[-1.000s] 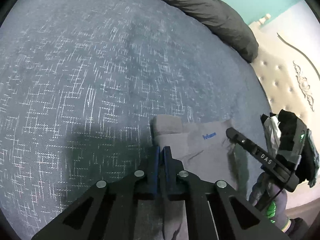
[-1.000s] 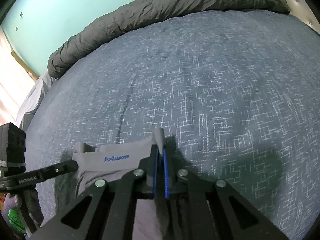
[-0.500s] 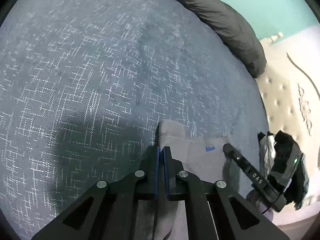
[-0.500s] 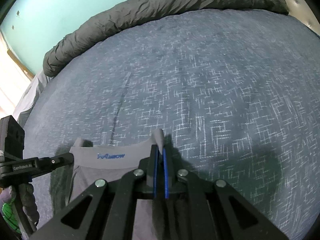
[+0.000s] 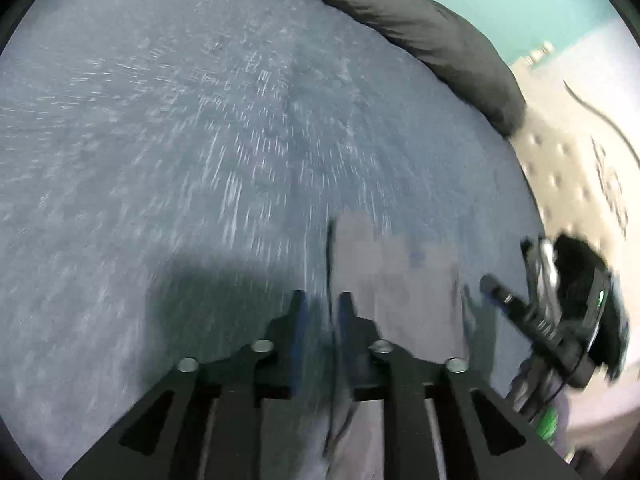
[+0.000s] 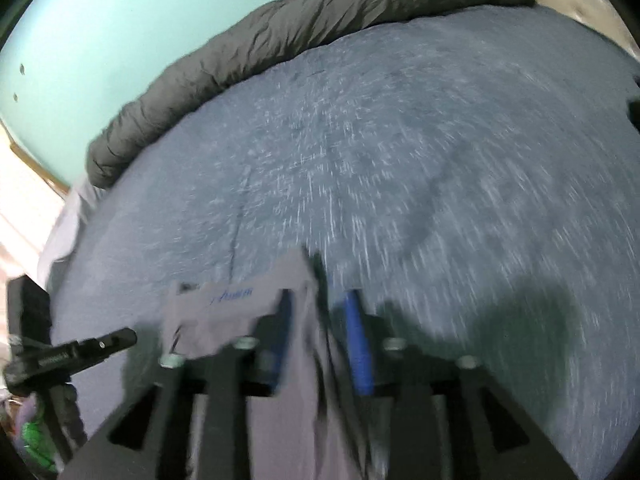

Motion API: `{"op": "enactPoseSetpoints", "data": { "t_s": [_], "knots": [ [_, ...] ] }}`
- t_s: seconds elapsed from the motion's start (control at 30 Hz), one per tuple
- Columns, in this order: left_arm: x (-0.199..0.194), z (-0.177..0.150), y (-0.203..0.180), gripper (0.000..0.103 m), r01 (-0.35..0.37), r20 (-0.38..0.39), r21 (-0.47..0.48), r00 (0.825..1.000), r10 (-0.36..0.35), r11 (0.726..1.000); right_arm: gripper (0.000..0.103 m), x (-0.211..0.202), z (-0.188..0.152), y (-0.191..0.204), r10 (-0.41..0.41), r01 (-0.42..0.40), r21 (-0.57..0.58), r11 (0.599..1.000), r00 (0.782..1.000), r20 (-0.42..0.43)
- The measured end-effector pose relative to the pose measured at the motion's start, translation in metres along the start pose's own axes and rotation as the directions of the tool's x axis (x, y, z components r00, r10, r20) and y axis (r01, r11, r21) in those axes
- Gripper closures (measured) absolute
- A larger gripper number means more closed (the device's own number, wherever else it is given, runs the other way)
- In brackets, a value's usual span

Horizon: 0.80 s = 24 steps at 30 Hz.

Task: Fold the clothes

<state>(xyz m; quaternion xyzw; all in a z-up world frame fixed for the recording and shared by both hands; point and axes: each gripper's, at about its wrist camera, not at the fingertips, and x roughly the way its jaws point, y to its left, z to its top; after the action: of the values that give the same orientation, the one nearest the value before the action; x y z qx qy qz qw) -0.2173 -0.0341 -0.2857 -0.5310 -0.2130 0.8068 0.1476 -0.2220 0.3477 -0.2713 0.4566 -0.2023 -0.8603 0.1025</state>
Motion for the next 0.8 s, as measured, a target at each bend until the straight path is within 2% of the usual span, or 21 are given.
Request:
{"op": "enactPoseSetpoints", "data": {
  "t_s": [0.17, 0.33, 0.4, 0.5, 0.6, 0.7, 0.8],
  "knots": [
    [-0.020, -0.063, -0.015, 0.072, 0.022, -0.077, 0.052, 0.997, -0.018, 0.998, 0.066, -0.042, -0.041, -0.017, 0.042, -0.041, 0.060, 0.997, 0.999, -0.019],
    [-0.026, -0.106, -0.032, 0.072, 0.018, -0.115, 0.091, 0.993, -0.007, 0.996, 0.066, -0.054, -0.072, -0.013, 0.037, -0.033, 0.052, 0.998, 0.996, -0.084],
    [-0.030, -0.114, -0.029, 0.072, 0.023, -0.119, 0.070, 0.993, -0.014, 0.997, 0.066, -0.053, -0.081, -0.013, 0.029, -0.023, 0.056, 0.998, 0.993, -0.111],
    [-0.040, -0.123, -0.022, 0.072, 0.023, -0.110, 0.042, 0.994, -0.019, 0.999, 0.065, -0.060, -0.090, -0.013, -0.018, 0.023, 0.054, 0.998, 0.996, -0.091],
    [-0.050, -0.128, -0.011, 0.070, 0.013, -0.101, 0.026, 0.995, -0.010, 1.000, 0.065, -0.064, -0.107, -0.005, 0.044, -0.036, 0.076, 0.996, 0.994, -0.095],
    [-0.056, -0.133, -0.003, 0.070, 0.004, -0.104, 0.020, 0.995, -0.002, 1.000, 0.066, -0.061, -0.117, 0.004, 0.010, -0.006, 0.041, 0.999, 0.995, -0.097],
    [-0.065, -0.138, 0.003, 0.070, 0.008, -0.095, 0.012, 0.995, -0.007, 1.000, 0.065, -0.057, -0.117, -0.010, -0.006, 0.016, 0.116, 0.993, 0.997, -0.083]
  ]
}}
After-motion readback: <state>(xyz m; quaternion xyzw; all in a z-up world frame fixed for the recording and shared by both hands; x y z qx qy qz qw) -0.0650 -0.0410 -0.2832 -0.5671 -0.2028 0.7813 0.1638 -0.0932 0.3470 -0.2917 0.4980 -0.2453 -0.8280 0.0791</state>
